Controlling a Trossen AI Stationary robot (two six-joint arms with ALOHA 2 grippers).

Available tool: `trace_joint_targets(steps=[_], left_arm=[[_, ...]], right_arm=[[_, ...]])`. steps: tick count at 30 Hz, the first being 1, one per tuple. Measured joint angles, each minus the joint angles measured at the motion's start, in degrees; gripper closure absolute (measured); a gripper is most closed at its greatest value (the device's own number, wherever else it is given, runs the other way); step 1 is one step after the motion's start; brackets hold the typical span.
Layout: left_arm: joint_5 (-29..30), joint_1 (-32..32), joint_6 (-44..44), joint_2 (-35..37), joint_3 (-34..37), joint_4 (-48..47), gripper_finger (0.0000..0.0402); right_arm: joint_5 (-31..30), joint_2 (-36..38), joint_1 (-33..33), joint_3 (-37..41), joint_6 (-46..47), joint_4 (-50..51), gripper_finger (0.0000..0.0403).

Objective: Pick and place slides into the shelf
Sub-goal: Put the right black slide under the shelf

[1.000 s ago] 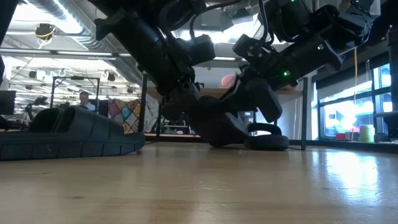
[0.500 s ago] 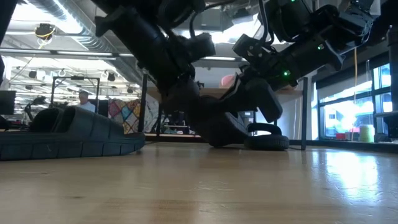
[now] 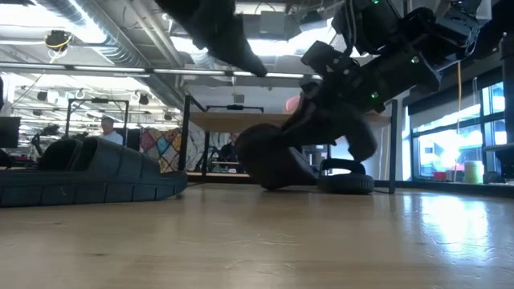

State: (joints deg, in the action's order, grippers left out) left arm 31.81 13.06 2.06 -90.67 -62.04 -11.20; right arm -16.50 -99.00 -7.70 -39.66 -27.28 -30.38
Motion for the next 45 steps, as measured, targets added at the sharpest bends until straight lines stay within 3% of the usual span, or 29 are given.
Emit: trace_joint_targets(steps=[4, 12, 25, 31, 38, 45], left_arm=[[0.3, -1.0, 0.0, 2.5, 0.0, -0.8, 0.0191], [0.4, -3.0, -0.1, 2.7, 0.0, -1.1, 0.0191], [0.5, -3.8, -0.2, 2.5, 0.0, -1.2, 0.0192], [0.5, -3.8, -0.2, 2.5, 0.0, -1.2, 0.0191], [0.5, -3.8, -0.5, 2.5, 0.0, -1.2, 0.0191], [0.5, -3.8, -0.5, 2.5, 0.0, -1.2, 0.0191]], right_arm=[[3.0, 0.1, 0.1, 0.0, -3.2, 2.7, 0.0336], [2.9, 0.1, 1.0, -0.1, -6.3, 12.7, 0.0333], [-3.0, 0.2, 0.9, -0.1, -10.6, 19.2, 0.0329], [-10.1, 0.1, 1.1, 0.0, -15.3, 19.9, 0.0319], [-10.5, 0.1, 1.2, 0.0, -15.7, 19.9, 0.0316], [-12.8, 0.1, 1.3, 0.1, -22.5, 19.8, 0.0316]])
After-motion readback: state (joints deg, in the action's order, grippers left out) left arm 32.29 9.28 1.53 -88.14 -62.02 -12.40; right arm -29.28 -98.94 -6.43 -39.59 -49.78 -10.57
